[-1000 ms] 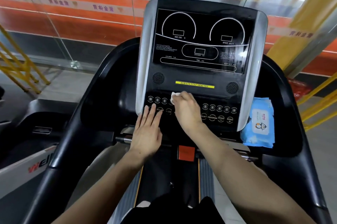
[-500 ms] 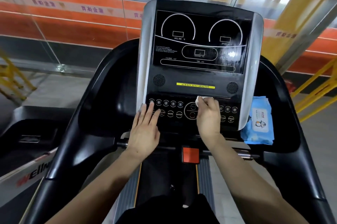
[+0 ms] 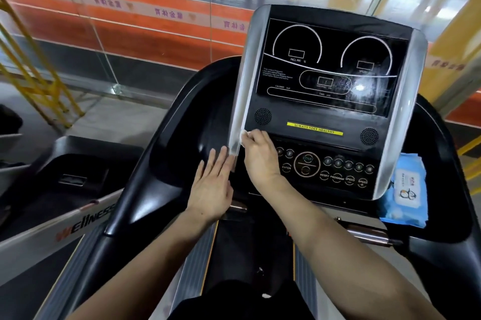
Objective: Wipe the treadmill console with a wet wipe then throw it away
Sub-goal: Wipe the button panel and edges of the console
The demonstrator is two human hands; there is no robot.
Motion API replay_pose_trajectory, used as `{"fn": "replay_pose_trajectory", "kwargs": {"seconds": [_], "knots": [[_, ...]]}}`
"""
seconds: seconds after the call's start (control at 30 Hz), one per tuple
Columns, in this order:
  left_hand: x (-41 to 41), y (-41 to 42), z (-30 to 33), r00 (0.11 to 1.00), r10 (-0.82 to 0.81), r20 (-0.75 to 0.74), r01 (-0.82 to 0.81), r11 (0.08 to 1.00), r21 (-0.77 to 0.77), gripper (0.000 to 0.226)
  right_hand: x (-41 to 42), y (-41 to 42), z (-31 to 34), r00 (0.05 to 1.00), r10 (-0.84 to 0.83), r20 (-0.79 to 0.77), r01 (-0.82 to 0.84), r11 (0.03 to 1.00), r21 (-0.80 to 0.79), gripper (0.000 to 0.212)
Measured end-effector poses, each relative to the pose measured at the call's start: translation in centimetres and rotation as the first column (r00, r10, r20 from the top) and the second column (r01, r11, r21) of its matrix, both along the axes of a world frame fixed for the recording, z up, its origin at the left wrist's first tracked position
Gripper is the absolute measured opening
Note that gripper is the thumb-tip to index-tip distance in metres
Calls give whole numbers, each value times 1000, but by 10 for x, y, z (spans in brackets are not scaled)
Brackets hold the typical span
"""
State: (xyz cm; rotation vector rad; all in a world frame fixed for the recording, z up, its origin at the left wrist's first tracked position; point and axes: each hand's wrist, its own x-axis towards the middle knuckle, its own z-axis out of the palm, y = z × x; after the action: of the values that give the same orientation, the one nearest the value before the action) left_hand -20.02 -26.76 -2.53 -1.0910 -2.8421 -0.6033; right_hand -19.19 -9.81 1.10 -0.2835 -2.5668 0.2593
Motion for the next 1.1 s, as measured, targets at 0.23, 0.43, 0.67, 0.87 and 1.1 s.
{"fn": "replay_pose_trajectory", "kwargs": {"seconds": [0.23,0.43,0.67,0.87,1.1], "knots": [[10,-7,-2,999,0,34,0,1000,9,74,42,-7,-22,984,152,89,-155,988,19,21],[25,-6,-6,998,-34,54,32,999,35,75,79,3,-31,972,112,208,-104,993,-51,33],[50,10,-1,986,-147,77,144,989,42,71,138,17,-5,992,-121,24,124,979,-164,11],[86,34,9,957,-284,52,282,959,40,68,205,26,-7,956,-288,-64,253,913,-320,17],[165,67,14,899,-436,35,436,900,-1,65,314,24,-10,889,-447,-98,384,844,-375,17]]}}
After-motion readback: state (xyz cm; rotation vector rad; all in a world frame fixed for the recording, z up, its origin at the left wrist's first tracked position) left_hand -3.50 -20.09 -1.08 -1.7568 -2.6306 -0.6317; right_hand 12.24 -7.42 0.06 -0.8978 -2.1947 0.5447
